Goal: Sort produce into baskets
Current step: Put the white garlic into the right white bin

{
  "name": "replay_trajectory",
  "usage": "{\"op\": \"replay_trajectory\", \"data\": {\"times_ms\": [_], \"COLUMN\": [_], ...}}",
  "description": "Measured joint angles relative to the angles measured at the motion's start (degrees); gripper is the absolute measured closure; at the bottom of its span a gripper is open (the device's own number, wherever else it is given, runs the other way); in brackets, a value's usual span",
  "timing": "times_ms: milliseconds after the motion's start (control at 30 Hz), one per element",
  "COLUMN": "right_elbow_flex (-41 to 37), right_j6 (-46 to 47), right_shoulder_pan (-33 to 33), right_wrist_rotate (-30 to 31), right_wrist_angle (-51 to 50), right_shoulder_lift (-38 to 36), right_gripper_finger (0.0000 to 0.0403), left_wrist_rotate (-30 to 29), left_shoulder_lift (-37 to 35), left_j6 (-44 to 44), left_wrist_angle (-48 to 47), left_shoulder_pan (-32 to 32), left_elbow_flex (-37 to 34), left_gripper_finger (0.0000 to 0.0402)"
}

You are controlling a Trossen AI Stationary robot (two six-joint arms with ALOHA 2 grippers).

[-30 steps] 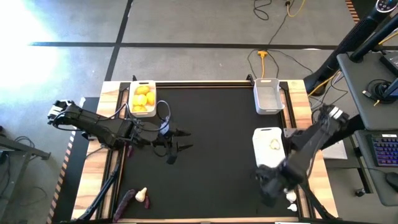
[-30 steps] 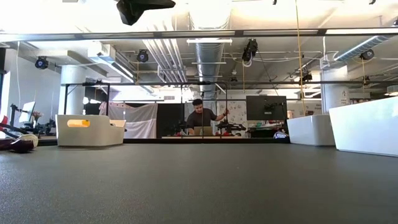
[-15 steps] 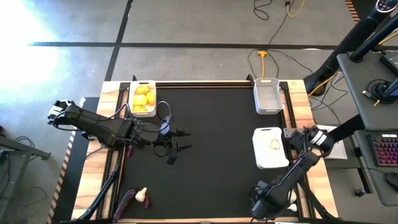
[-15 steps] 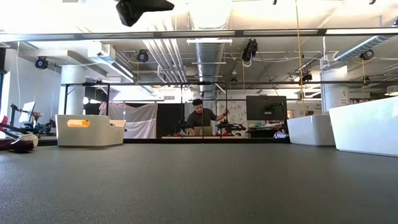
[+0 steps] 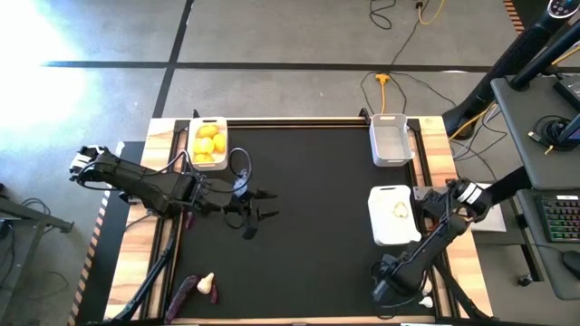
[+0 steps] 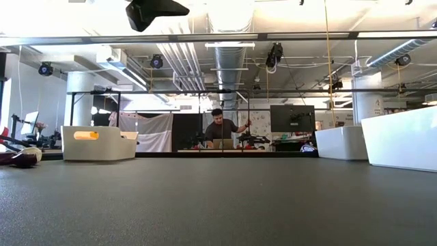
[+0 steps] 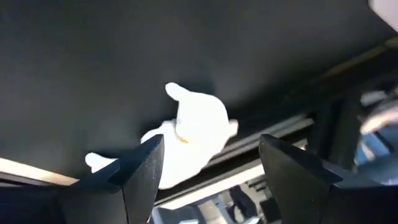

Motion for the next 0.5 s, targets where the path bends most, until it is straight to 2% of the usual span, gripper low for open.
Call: {"op": "replay_trajectory", "data": {"times_ms": [233, 500], "right_elbow_flex": [-5.78, -6.71], "right_j6": [-0.66, -3.0], "right_shoulder_pan": [0.0, 0.0], "right_wrist_rotate": [-1.85, -1.98], "right_wrist_angle": [5.26, 5.38], "right_shoulder_lift": [-2.01, -2.09], "right_gripper_finger": [0.017, 0.0235], "left_wrist_rotate": [0.01, 0.01], "left_shoulder_lift": [-0.02, -0.02], "left_j6": [-1.49, -1.55], "left_wrist_angle": [0.02, 0.0], "left_shoulder_pan": [-0.02, -0.02], "left_elbow_flex": [-0.02, -0.02], "left_gripper_finger": [0.0178, 0.0178]}}
